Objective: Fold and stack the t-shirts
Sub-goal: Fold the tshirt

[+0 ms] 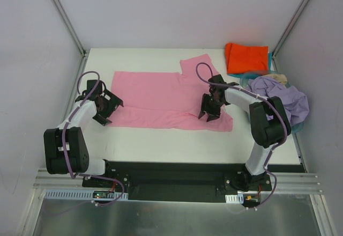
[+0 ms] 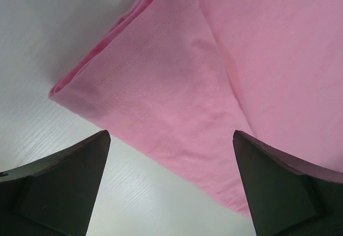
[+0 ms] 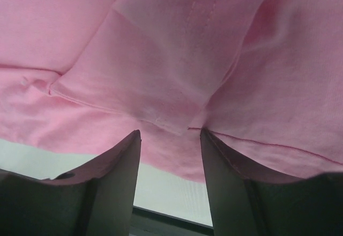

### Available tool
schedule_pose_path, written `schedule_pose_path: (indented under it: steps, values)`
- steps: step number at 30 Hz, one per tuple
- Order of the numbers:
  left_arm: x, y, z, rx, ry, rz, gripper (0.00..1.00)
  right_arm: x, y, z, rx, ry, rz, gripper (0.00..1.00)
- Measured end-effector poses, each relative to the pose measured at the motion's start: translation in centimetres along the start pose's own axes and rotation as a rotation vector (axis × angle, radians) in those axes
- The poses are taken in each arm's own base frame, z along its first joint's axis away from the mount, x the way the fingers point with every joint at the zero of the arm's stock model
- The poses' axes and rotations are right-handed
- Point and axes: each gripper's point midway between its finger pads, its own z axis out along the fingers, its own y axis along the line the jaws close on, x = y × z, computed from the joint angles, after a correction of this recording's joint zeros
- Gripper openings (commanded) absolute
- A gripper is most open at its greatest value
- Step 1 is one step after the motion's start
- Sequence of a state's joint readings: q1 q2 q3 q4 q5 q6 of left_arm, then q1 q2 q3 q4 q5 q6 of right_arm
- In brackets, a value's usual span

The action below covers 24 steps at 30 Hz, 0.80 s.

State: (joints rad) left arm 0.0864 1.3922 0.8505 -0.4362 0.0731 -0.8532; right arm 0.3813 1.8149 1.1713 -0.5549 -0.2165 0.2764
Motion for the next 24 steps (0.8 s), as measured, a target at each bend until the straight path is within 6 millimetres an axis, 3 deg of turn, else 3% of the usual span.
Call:
schedule_pose_path:
  steps: [5,9,12,17,20,22,23,24]
  values:
    - [0.1,0.1,0.1,-0.003,-0.001,-0.004,0.99,-0.3,0.2,0.3,0.01,-0.029,-0.015,0.3]
    - [0.1,0.1,0.1,-0.002,-0.001,-0.003,0.99,-1.3,0.7,0.5,0.01,-0.077,-0.023,0.07]
    - [0.0,0.1,0.1,-0.002,-0.002,-0.003,0.99,-2.2,1.0,0.2,0.016,-0.111,-0.022,0.01]
    - [0.0,0.1,0.1,-0.003,-0.002,-0.003,0.99,-4.4,2.4,-0.6,-0.004,-0.174,-0.04,0.01]
    - [0.0,0.1,0.1,-0.004,-0.003,-0.003,0.99,-7.1,4.2,-0.7,-0.036,-0.219,-0.062,0.01]
    - [0.0,0.1,0.1,-0.003,-0.003,-0.003,0.99,-9.1,5.6,-0.4,-0.067,-0.256,-0.074,0.06]
    - [0.0,0.1,0.1,-0.004,-0.003,-0.003,0.99,-10.0,6.3,-0.2,-0.082,-0.271,-0.079,0.1]
    - [0.0,0.1,0.1,-0.003,-0.003,-0.003,0.99,-10.7,6.7,-0.1,-0.092,-0.281,-0.082,0.32]
